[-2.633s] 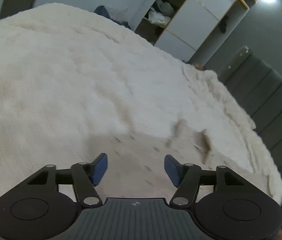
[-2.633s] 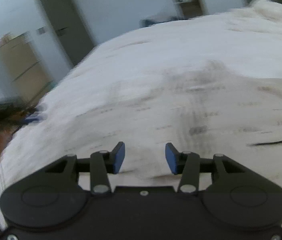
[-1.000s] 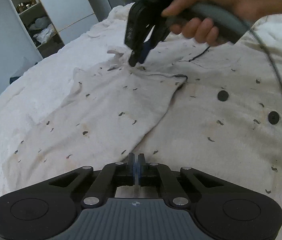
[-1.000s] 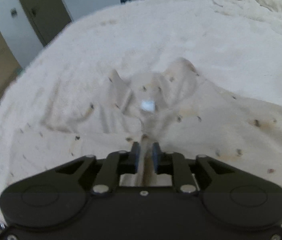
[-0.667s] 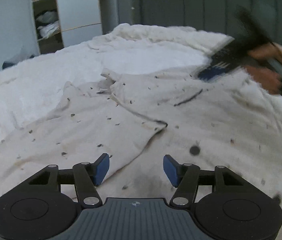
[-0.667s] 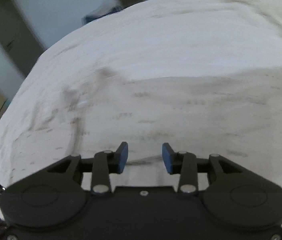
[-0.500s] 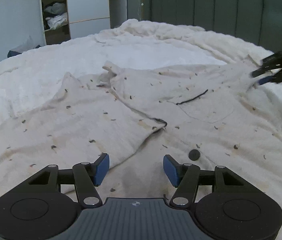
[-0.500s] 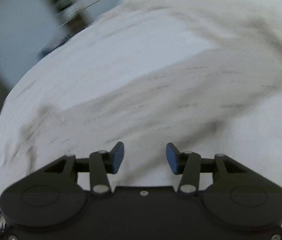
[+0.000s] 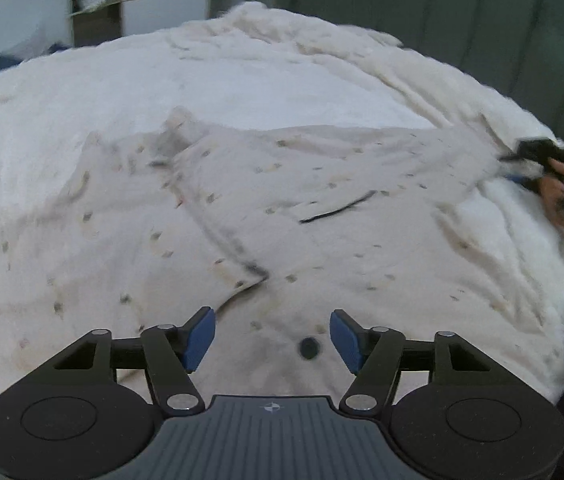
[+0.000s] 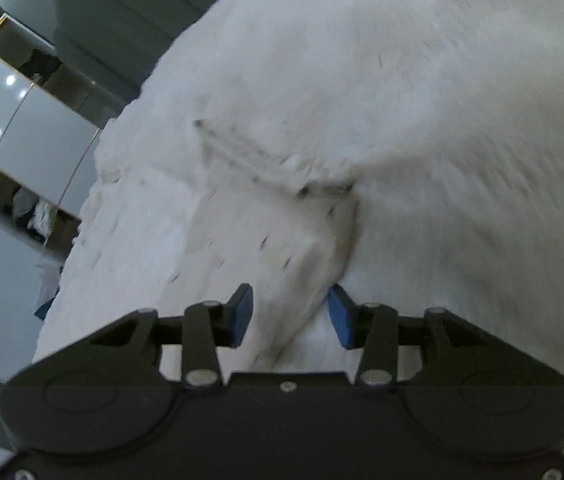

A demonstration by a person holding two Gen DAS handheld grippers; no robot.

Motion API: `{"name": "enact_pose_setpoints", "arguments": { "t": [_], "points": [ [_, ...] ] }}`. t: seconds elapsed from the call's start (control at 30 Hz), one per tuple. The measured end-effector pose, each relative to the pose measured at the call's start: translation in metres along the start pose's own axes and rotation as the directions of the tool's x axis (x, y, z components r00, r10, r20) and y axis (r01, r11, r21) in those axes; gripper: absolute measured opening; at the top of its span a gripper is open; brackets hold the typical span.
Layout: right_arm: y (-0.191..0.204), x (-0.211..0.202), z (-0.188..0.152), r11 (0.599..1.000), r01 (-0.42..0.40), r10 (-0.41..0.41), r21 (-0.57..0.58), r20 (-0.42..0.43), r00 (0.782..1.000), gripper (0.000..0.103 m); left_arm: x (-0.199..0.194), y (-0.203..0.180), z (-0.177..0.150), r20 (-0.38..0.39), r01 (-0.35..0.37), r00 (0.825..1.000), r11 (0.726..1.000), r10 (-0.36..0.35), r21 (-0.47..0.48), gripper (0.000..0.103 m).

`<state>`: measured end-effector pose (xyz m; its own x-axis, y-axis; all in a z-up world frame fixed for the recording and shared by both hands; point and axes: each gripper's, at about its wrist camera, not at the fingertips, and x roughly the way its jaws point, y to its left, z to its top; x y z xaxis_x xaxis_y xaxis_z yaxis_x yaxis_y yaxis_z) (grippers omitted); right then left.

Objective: Fold clothes

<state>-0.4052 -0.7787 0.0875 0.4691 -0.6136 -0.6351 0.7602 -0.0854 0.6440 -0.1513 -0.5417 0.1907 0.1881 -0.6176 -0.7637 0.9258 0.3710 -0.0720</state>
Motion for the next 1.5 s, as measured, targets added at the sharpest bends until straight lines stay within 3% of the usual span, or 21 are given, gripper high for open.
{"name": "enact_pose_setpoints", "arguments": {
  "t": [0.07,0.1,0.17,0.2,0.3,0.5,0.53,0.6,0.7,0.83,0.87,0.97,1.07,1.17,1.23,1.33,1.43,1.47,1.5],
  "points": [
    [-0.006,0.004,0.011,1.0,-0.002,0.001,0.015,0.042,0.999,0.002,-0.018,-0.01,0.014,-0.02,0.018,1.0,1.0,-0.018,0.015,0.06],
    [-0.007,-0.004,0.021,0.999,-0.037,0.034,0.026,0.107,0.994,0.002,-0.024,-0.012,0.018,-0.02,0.027,0.999,1.0,-0.027,0.011,0.06],
    [-0.007,-0.014,0.034,0.996,-0.087,0.082,0.026,0.156,0.984,0.005,-0.036,-0.015,0.023,0.001,0.032,0.999,0.999,-0.032,0.0,0.062],
    [-0.006,-0.015,0.039,0.997,-0.07,0.067,0.015,0.15,0.986,0.011,-0.04,-0.016,0.023,0.019,0.032,0.999,0.999,-0.032,-0.011,0.065],
    [-0.011,-0.006,0.045,0.999,-0.037,0.038,-0.009,0.1,0.994,0.015,-0.04,-0.013,0.011,0.081,0.05,0.996,0.993,-0.041,-0.106,0.066],
    [-0.013,-0.001,0.029,0.996,-0.084,0.083,0.001,0.107,0.991,0.027,-0.021,-0.003,-0.022,0.178,0.078,0.983,0.97,-0.037,-0.229,0.066],
    [-0.005,0.003,0.026,0.998,-0.053,0.056,-0.03,0.104,0.993,0.027,-0.017,0.002,-0.028,0.189,0.09,0.981,0.964,-0.042,-0.25,0.066],
    [0.005,-0.002,0.026,0.998,-0.029,0.037,-0.061,0.125,0.991,0.002,-0.01,0.01,-0.037,0.214,0.104,0.976,0.954,-0.044,-0.28,0.066],
    [0.029,-0.023,0.026,0.989,-0.003,0.03,-0.148,0.178,0.984,0.001,-0.002,0.037,-0.054,0.278,0.126,0.96,0.927,-0.024,-0.354,0.066],
    [0.084,-0.066,0.015,0.951,-0.019,0.09,-0.31,0.215,0.972,0.0,-0.002,0.068,-0.074,0.36,0.182,0.933,0.858,0.003,-0.48,0.065],
    [0.112,-0.081,0.003,0.93,-0.047,0.132,-0.365,0.211,0.968,0.0,-0.002,0.076,-0.079,0.373,0.191,0.928,0.835,0.018,-0.516,0.065],
    [0.199,-0.124,-0.056,0.823,-0.129,0.268,-0.554,0.177,0.947,0.0,-0.01,0.09,-0.077,0.372,0.16,0.926,0.815,0.072,-0.557,0.064],
    [0.274,-0.154,-0.134,0.671,-0.195,0.368,-0.715,0.094,0.925,0.0,-0.024,0.104,-0.075,0.394,0.154,0.913,0.801,0.109,-0.578,0.064],
    [0.316,-0.151,-0.239,0.517,-0.286,0.386,-0.807,-0.078,0.919,0.001,-0.034,0.115,-0.079,0.413,0.158,0.901,0.789,0.131,-0.594,0.064],
    [0.344,-0.149,-0.309,0.406,-0.35,0.378,-0.844,-0.193,0.905,0.001,-0.037,0.121,-0.083,0.408,0.129,0.898,0.788,0.165,-0.602,0.064],
    [0.338,-0.106,-0.423,0.266,-0.382,0.233,-0.885,-0.326,0.916,0.006,-0.034,0.125,-0.089,0.386,0.079,0.897,0.782,0.214,-0.618,0.064],
    [0.313,-0.081,-0.482,0.165,-0.371,0.079,-0.914,-0.363,0.929,0.006,-0.026,0.127,-0.093,0.365,0.068,0.907,0.779,0.212,-0.623,0.064],
    [0.308,-0.084,-0.482,0.167,-0.376,0.086,-0.912,-0.366,0.927,0.007,-0.024,0.126,-0.094,0.359,0.068,0.911,0.783,0.204,-0.618,0.064],
    [0.3,-0.094,-0.469,0.187,-0.407,0.125,-0.894,-0.39,0.912,0.016,-0.021,0.121,-0.09,0.359,0.064,0.914,0.804,0.191,-0.591,0.064]
  ]
}}
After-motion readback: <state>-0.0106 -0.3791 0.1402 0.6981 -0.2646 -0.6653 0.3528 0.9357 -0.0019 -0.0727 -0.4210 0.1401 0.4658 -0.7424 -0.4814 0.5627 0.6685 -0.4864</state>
